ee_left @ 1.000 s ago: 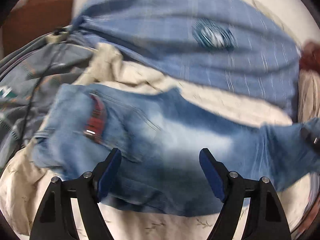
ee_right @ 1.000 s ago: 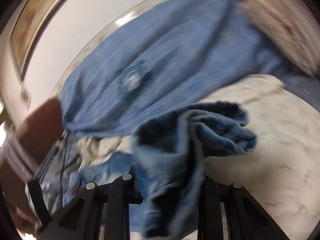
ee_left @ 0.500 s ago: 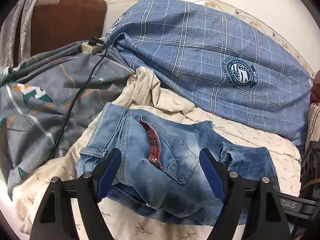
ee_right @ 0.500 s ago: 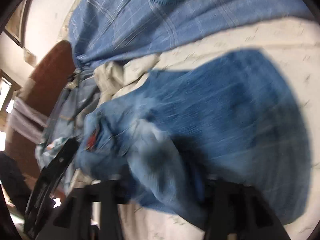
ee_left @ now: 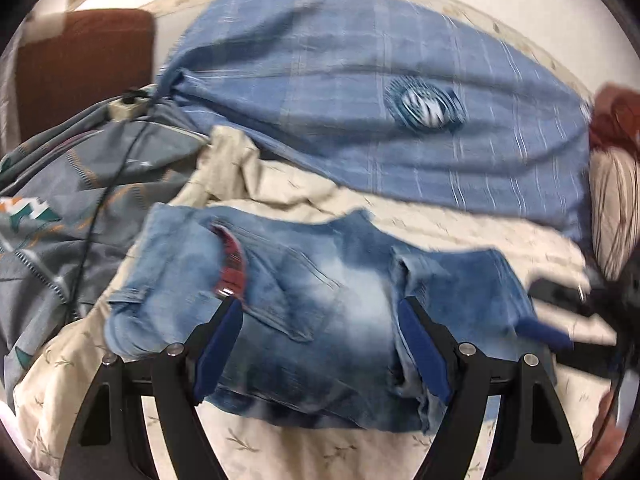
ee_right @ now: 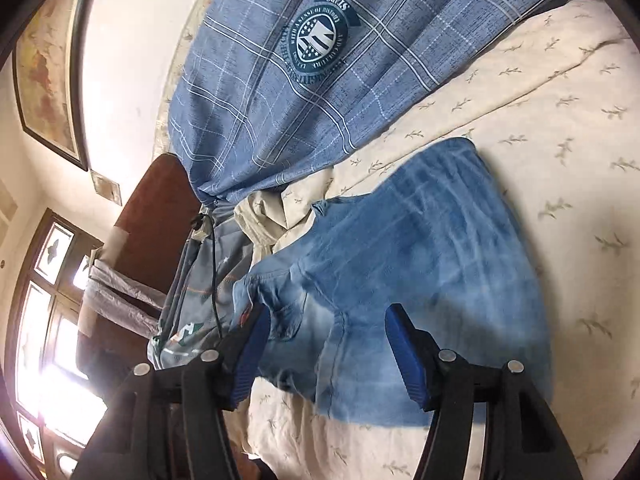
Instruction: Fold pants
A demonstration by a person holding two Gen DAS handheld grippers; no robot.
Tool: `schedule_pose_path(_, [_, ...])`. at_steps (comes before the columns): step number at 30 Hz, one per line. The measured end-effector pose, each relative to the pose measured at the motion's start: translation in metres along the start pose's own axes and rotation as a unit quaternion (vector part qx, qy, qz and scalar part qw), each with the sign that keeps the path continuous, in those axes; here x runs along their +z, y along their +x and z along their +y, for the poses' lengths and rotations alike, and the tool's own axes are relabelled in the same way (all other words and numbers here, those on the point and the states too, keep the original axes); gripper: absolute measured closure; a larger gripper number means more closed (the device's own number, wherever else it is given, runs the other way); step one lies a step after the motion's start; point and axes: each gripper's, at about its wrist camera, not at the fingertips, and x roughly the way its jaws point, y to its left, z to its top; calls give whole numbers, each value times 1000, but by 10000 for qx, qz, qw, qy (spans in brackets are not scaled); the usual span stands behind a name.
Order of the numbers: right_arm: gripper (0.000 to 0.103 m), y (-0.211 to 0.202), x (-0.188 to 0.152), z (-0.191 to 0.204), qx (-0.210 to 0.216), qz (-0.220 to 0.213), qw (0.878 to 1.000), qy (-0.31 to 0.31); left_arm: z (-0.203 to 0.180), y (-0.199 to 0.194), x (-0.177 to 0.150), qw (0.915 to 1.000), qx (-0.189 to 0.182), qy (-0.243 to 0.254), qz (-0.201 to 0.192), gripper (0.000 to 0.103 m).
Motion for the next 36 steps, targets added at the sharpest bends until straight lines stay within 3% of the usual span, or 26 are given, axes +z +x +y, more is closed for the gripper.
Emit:
schedule_pose_path(7, [40, 60, 33, -7, -113, 348, 9984, 426, -28, 19, -13, 9971, -119, 587, 461, 22])
schedule_pose_path(10, [40, 92, 48, -25, -586, 450, 9944, 757, -33, 33, -16, 9944, 80, 751, 735, 22])
schedule_pose_path(16, [44, 114, 70, -19, -1109, 601, 9917, 252, -25, 38, -11, 9950, 82, 556, 820, 22])
schedule_pose_path(19, [44, 106, 70, -17, -1073, 403, 9932, 196, -20, 36, -11, 9958, 90, 468, 786, 22])
schedule_pose_path(24, [42, 54, 51, -9, -594, -21, 9982, 126, -2, 23, -8, 9983, -20, 155, 554, 22])
schedule_pose_path(28, [40, 2, 24, -4, -848, -251, 9957, -258, 11, 7, -4, 9998, 86, -75, 150, 22])
schedule_pose_path(31, [38, -21, 5, -15, -1016, -289, 9943, -164, 20, -4, -4, 9998, -2, -222, -5, 22])
schedule_pose_path(36, [38, -13, -17, -45, -1048, -136, 9943, -123, 43, -7, -10, 9982, 236, -545, 83, 22])
